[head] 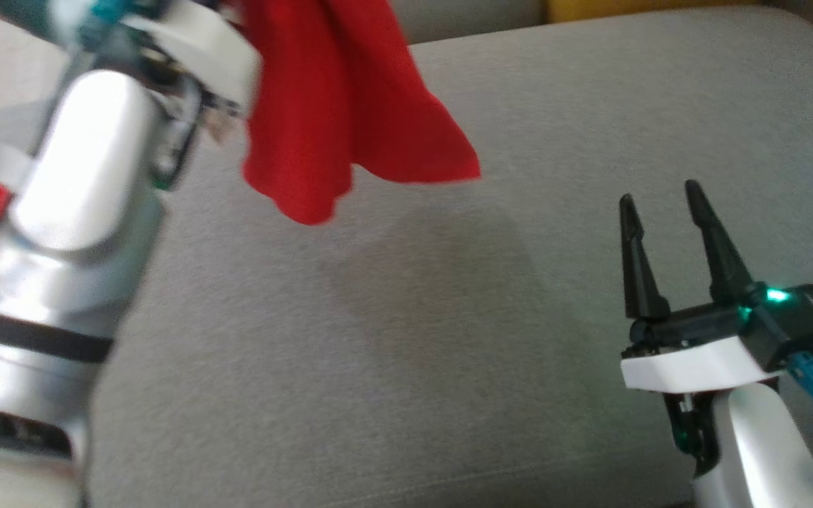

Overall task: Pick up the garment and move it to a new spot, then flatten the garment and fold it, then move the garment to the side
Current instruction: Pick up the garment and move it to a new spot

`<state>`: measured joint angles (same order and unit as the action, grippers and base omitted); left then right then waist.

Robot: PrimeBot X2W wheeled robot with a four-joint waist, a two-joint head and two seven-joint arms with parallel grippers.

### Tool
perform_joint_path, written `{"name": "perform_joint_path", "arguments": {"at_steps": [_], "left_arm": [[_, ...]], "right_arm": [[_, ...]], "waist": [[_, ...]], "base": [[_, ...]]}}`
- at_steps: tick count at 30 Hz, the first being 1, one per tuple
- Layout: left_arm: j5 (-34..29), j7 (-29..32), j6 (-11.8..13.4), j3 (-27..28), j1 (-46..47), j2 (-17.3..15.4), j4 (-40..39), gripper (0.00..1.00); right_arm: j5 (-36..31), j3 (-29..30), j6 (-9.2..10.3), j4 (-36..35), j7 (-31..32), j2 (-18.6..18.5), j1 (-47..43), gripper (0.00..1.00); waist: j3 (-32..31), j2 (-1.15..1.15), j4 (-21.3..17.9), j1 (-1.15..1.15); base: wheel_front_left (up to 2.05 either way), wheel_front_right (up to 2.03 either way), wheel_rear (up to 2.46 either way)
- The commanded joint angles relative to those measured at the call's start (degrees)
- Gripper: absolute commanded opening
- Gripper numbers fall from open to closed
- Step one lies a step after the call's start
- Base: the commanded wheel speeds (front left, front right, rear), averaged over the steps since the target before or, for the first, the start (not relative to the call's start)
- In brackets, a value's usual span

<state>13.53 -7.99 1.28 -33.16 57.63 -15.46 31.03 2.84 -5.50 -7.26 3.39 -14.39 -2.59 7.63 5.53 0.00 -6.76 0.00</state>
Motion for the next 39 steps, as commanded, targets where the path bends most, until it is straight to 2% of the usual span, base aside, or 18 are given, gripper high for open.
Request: {"name": "perform_joint_path", "arguments": {"at_steps": [1,8,12,13,14,15,21,26,28,29,34,39], "left_arm": [[0.63,0.41,0.90,1.37,1.76,-0.41,-2.29,0.00],[1.54,-1.27,3.99,-0.46,0.44,7.15,-1.27,0.00],[2.27,-3.44,5.33,-0.39,-0.63,8.95,3.02,0.00],[2.44,-3.81,5.33,-0.52,-1.22,9.10,4.52,0.16],[2.41,-4.02,5.23,-0.88,-1.96,9.13,6.22,0.76],[2.22,-4.11,4.96,-1.43,-2.71,8.94,8.04,1.00],[1.62,-5.37,5.34,-2.32,-5.81,7.45,14.63,1.00],[2.78,-6.80,6.33,-0.45,-8.91,6.57,13.78,1.00],[2.83,-6.94,7.40,0.92,-10.61,5.60,10.62,1.00],[2.61,-6.97,8.36,2.65,-13.39,4.33,5.13,1.00],[1.22,-6.99,10.01,5.82,-24.19,0.83,-8.28,1.00],[-0.25,-7.00,11.54,7.85,-35.06,-0.48,-18.75,1.00]], "right_arm": [[0.72,-1.20,-0.23,-2.68,-0.60,-0.29,2.51,1.00],[1.55,-1.03,-0.23,-4.15,-0.60,-0.29,4.20,1.00],[2.29,-2.16,-0.23,-4.84,-0.61,-0.29,4.45,1.00],[2.53,-2.62,-0.23,-4.94,-0.61,-0.29,4.37,1.00],[2.74,-3.13,-0.23,-5.00,-0.61,-0.29,4.23,1.00],[2.88,-3.69,-0.23,-5.04,-0.61,-0.29,4.05,1.00],[3.09,-5.38,-0.23,-5.25,-0.61,-0.29,3.01,1.00],[2.46,-5.25,-0.23,-4.80,-0.61,-0.29,2.07,1.00],[2.11,-5.15,-0.23,-4.56,-0.61,-0.29,1.74,1.00],[1.72,-5.02,-0.23,-4.35,-0.61,-0.29,1.39,1.00],[1.21,-4.31,-0.23,-3.73,-0.61,-0.29,0.61,1.00],[0.76,-2.95,-0.23,-3.05,-0.61,-0.29,-0.76,1.00]], "waist": [[0.48,0.00,-3.13,0.00],[2.35,0.00,-9.15,0.00],[3.42,0.00,-11.21,0.00],[3.63,0.00,-11.54,0.00],[3.79,0.00,-11.76,0.00],[3.94,0.00,-11.88,0.00],[4.35,0.00,-10.91,0.00],[3.45,0.00,-7.51,0.00],[2.79,0.00,-5.88,0.00],[2.09,0.00,-4.13,0.00],[0.24,0.00,0.04,0.00],[-1.55,0.00,3.97,0.00]], "base": [[0.00,0.00,0.00],[0.00,0.00,0.00],[0.00,0.00,0.00],[0.00,0.00,0.00],[0.00,0.00,0.00],[0.00,0.00,0.00],[0.00,0.00,0.00],[0.00,0.00,0.00],[0.00,0.00,0.00],[0.00,0.00,0.00],[0.00,0.00,0.00],[0.00,0.00,0.00]]}}
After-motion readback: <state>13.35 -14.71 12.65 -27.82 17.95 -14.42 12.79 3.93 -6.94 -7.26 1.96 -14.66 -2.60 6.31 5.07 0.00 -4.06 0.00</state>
